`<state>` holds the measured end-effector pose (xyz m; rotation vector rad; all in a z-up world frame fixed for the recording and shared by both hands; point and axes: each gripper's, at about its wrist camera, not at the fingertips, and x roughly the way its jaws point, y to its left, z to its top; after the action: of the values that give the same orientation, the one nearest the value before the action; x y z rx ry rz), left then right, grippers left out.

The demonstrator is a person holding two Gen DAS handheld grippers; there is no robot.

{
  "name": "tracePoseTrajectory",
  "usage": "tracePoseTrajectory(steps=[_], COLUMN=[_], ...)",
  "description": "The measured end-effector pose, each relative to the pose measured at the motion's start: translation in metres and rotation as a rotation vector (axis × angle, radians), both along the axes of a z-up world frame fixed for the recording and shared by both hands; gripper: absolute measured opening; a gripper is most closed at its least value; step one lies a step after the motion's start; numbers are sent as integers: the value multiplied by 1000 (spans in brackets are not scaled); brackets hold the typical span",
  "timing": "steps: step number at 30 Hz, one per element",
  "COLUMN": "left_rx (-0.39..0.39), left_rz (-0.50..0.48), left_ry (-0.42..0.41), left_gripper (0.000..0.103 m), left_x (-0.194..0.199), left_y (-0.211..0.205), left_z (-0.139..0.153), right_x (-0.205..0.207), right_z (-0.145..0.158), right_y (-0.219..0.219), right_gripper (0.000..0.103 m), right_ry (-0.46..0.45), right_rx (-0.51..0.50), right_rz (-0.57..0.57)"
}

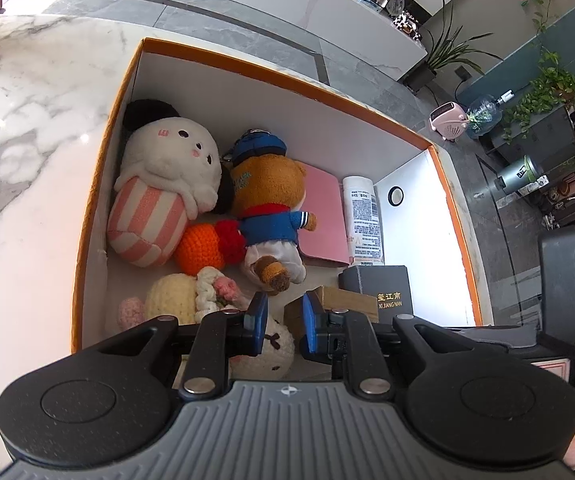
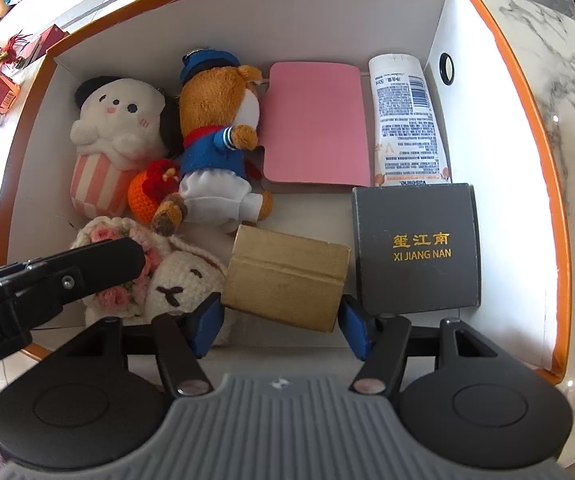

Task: Organize objects
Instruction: 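Push the cardboard box and black box into line with both grippers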

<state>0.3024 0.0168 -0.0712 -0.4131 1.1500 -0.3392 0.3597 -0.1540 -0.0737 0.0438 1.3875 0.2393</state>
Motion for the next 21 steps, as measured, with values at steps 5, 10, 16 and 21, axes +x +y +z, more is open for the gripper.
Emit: tracePoseTrajectory(steps=[5, 10, 16, 21], left_rx=[4, -2, -10, -17], left_rz=[-1, 2, -2, 2], left_ry=[3, 13, 21, 23], left_gripper=[22, 22, 22, 22], left_x=[-1, 2, 6, 8], left_y=[1, 1, 2, 3], left_z=[-1, -6, -10, -12], right_x=[5, 22, 44, 61], right_z=[17, 25, 4, 3], right_y=[-7, -13, -17, -14], right_gripper=[63, 63, 63, 63], right_ry=[34, 98, 226, 201], right_rx=[33, 47, 42, 16], right_rz=[8, -6, -29, -56])
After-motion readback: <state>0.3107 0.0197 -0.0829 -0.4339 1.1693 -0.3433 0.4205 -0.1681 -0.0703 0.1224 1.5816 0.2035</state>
